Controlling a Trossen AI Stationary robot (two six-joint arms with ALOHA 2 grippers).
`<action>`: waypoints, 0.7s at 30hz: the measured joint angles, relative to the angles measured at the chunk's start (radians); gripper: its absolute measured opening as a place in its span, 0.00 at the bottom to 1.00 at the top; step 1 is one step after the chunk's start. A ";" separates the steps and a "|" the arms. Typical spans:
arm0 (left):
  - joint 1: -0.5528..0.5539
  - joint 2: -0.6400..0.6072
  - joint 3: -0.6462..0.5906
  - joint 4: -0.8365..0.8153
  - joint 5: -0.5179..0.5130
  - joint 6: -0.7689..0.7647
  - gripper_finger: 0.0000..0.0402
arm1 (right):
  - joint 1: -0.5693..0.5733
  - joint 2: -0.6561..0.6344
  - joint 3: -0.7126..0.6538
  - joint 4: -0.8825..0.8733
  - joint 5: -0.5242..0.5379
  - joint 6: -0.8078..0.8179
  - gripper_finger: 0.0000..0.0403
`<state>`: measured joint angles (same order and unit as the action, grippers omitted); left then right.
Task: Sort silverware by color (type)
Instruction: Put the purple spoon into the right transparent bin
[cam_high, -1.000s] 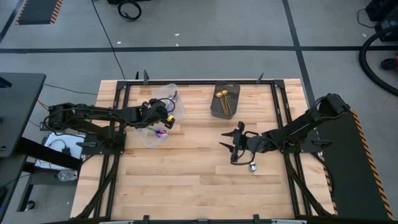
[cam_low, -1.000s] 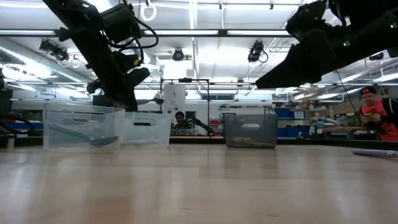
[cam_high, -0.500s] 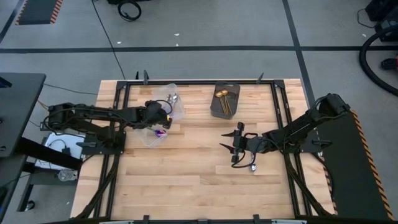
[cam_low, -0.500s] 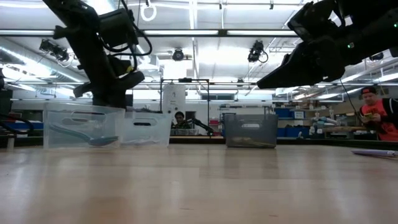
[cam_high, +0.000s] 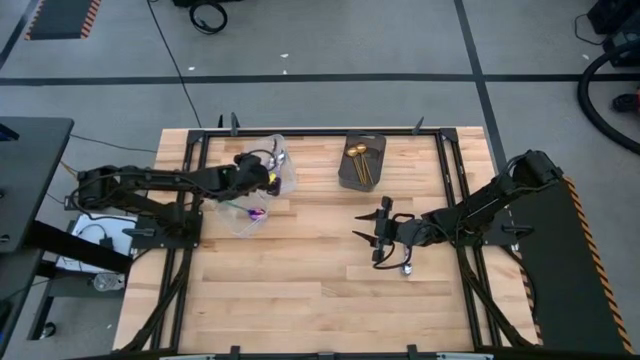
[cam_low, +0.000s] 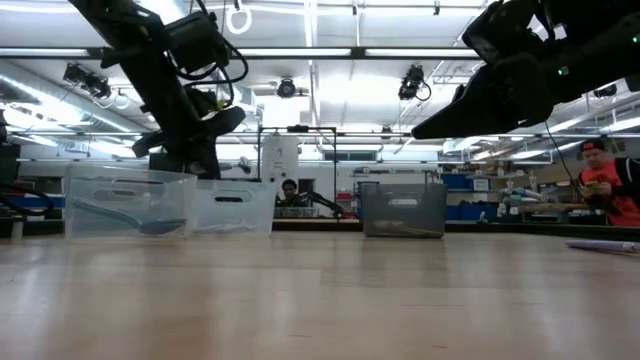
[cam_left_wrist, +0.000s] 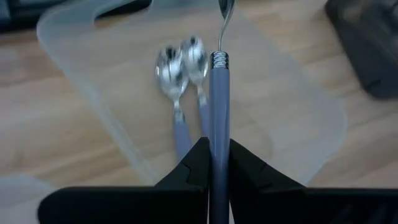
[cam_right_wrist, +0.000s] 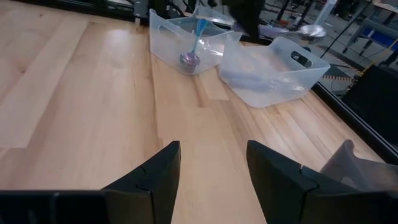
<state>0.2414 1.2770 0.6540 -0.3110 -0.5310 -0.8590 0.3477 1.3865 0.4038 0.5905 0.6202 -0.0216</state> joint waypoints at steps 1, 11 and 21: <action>0.010 0.000 0.003 0.016 -0.001 0.008 0.09 | 0.000 0.000 0.000 0.001 -0.006 0.000 0.48; 0.095 0.085 0.010 0.094 0.042 0.059 0.09 | 0.000 0.000 0.000 0.014 -0.012 0.000 0.48; 0.095 0.217 0.010 0.136 0.062 0.034 0.10 | 0.004 0.000 0.000 0.021 -0.019 0.003 0.48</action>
<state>0.3364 1.4936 0.6643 -0.1750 -0.4690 -0.8245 0.3515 1.3865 0.4038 0.6116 0.6010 -0.0181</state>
